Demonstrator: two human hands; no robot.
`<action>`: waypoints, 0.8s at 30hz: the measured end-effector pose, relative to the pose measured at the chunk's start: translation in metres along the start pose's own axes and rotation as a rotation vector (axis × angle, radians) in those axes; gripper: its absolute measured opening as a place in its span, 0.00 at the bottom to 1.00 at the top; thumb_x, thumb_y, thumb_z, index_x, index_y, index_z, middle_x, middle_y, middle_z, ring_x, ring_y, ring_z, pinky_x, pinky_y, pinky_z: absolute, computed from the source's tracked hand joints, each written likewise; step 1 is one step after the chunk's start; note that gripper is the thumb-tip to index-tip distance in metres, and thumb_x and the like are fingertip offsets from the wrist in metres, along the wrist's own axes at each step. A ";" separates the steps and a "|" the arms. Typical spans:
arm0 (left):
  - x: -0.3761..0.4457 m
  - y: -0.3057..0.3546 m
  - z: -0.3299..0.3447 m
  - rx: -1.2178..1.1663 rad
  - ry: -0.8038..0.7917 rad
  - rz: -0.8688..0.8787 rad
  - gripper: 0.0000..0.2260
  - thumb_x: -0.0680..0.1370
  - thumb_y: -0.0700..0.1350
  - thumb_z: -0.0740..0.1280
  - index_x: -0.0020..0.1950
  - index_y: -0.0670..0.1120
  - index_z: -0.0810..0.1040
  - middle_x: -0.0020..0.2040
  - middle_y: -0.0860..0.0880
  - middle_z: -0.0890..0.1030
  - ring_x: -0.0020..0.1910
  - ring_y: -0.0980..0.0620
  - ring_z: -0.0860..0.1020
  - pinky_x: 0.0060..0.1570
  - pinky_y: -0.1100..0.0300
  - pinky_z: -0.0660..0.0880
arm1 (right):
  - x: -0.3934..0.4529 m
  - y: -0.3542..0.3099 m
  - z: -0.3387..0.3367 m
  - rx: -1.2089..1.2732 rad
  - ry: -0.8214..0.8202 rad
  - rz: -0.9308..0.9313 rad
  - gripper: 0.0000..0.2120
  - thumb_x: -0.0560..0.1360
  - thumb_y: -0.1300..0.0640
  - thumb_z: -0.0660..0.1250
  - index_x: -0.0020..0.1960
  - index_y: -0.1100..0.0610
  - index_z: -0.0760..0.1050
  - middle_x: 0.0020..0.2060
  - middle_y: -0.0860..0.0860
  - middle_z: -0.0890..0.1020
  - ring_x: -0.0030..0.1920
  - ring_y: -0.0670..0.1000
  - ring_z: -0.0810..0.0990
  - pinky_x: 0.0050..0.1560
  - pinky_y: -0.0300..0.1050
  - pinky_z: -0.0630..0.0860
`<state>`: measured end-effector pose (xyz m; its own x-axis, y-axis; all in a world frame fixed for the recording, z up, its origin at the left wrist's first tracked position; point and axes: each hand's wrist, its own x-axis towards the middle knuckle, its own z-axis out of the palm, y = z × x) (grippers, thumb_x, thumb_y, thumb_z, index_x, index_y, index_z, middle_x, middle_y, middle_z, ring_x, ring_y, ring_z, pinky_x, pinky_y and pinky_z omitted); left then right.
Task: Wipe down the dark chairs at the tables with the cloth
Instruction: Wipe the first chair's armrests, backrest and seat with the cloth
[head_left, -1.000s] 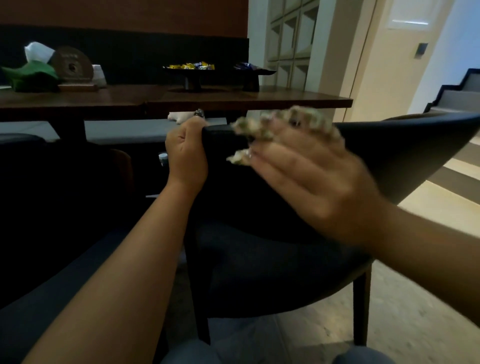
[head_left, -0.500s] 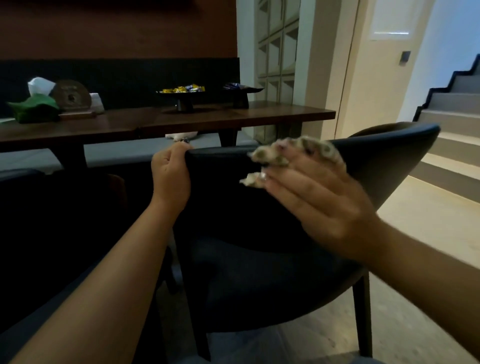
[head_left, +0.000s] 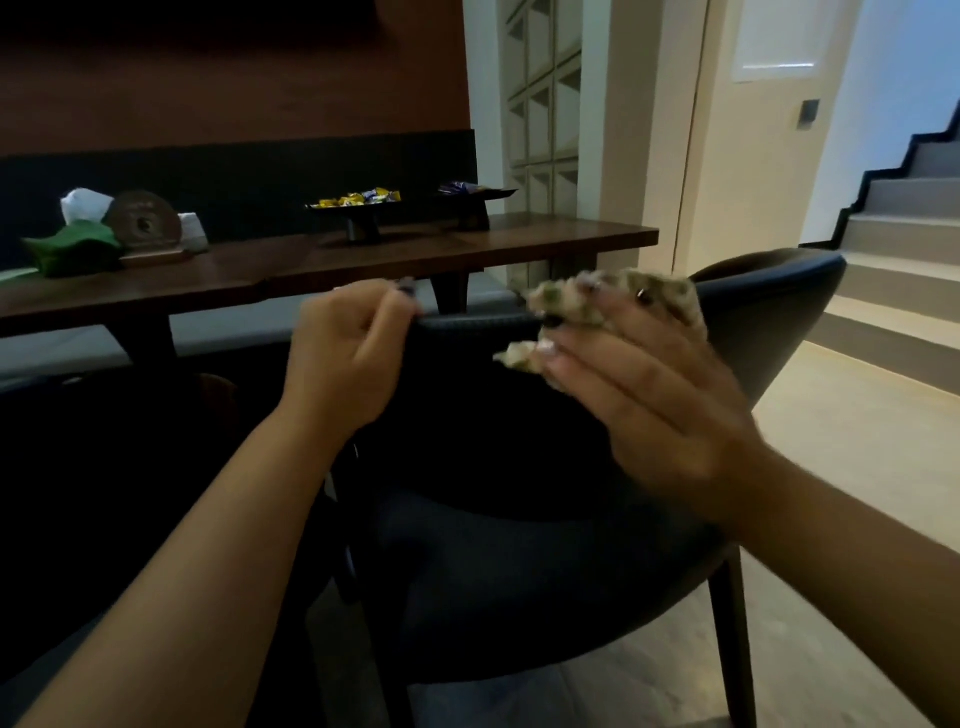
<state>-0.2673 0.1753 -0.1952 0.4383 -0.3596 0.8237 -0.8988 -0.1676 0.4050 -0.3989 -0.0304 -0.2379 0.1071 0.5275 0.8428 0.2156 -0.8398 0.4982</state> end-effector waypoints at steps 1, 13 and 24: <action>0.002 0.012 0.007 0.071 -0.034 0.067 0.22 0.79 0.51 0.55 0.34 0.38 0.76 0.28 0.43 0.75 0.26 0.45 0.72 0.27 0.52 0.68 | -0.007 -0.006 0.005 0.028 -0.013 -0.011 0.17 0.76 0.64 0.69 0.63 0.62 0.73 0.63 0.59 0.75 0.66 0.59 0.73 0.66 0.57 0.70; 0.000 0.033 0.033 0.295 0.123 0.168 0.23 0.80 0.46 0.53 0.27 0.41 0.72 0.22 0.45 0.70 0.21 0.48 0.67 0.24 0.60 0.61 | -0.034 0.017 -0.004 0.133 -0.048 -0.161 0.16 0.76 0.64 0.68 0.64 0.62 0.73 0.63 0.58 0.76 0.68 0.57 0.72 0.69 0.52 0.69; 0.009 0.061 0.022 0.443 -0.192 0.158 0.26 0.79 0.54 0.46 0.32 0.44 0.75 0.25 0.47 0.73 0.23 0.49 0.72 0.25 0.55 0.69 | -0.047 -0.014 0.016 0.165 0.106 0.048 0.21 0.75 0.64 0.70 0.66 0.62 0.69 0.66 0.58 0.73 0.69 0.57 0.70 0.68 0.52 0.70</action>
<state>-0.3182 0.1416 -0.1718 0.3250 -0.5671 0.7568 -0.8892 -0.4558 0.0403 -0.3917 -0.0417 -0.2872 0.0206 0.4638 0.8857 0.3696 -0.8266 0.4243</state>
